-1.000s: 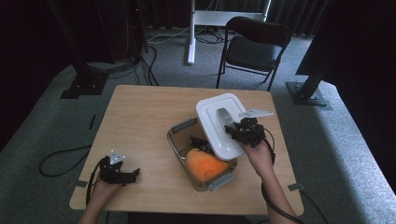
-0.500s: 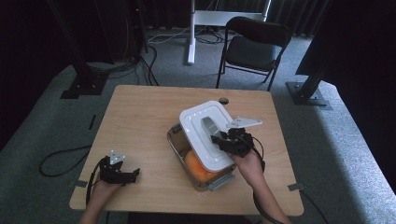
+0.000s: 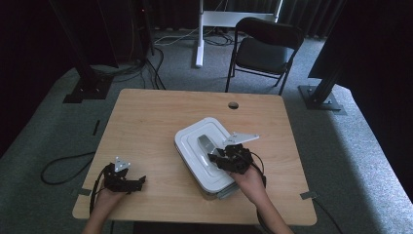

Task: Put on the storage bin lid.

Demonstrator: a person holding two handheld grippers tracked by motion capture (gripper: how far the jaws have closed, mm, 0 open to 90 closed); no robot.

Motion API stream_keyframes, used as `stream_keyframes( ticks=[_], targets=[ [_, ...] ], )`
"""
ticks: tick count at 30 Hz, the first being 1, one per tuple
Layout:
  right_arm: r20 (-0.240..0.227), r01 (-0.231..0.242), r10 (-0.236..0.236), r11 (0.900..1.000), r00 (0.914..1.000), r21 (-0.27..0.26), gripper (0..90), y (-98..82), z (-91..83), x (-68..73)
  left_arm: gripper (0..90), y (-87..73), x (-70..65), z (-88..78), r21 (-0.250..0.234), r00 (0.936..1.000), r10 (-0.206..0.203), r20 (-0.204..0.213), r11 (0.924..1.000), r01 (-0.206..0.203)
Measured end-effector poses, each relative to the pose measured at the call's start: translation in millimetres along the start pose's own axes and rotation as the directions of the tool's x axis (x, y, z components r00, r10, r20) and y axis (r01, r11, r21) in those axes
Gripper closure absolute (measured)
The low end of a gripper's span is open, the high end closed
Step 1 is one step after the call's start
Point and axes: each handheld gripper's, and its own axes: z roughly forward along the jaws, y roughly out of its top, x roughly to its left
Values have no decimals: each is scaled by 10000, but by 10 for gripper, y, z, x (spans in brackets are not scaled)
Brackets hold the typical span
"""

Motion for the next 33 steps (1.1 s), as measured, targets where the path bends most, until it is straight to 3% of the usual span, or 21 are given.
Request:
stream_keyframes(
  ticks=[8,14,27,30,33],
  targets=[
    [-88,59,-57,9999,9999,147,678,-48,67,55,5,0,0,0,2,10000,-1,3,10000,1],
    [-106,-214,216,9997,9997,116,677,-87,66,16,5,0,0,0,4,10000,-1,-3,10000,1],
    [-139,-105,105,9999,9998,46,667,-119,63,12,5,2,-5,2,3,10000,-41,-48,10000,41],
    [-214,307,-311,9994,9993,-177,456,-103,26,15,5,6,-17,6,-2,9998,-155,-149,9999,155],
    [-289,85,-100,9985,9995,-538,285,-67,-54,-62,5,13,-26,6,19,9990,-290,-341,9996,291]
  ],
)
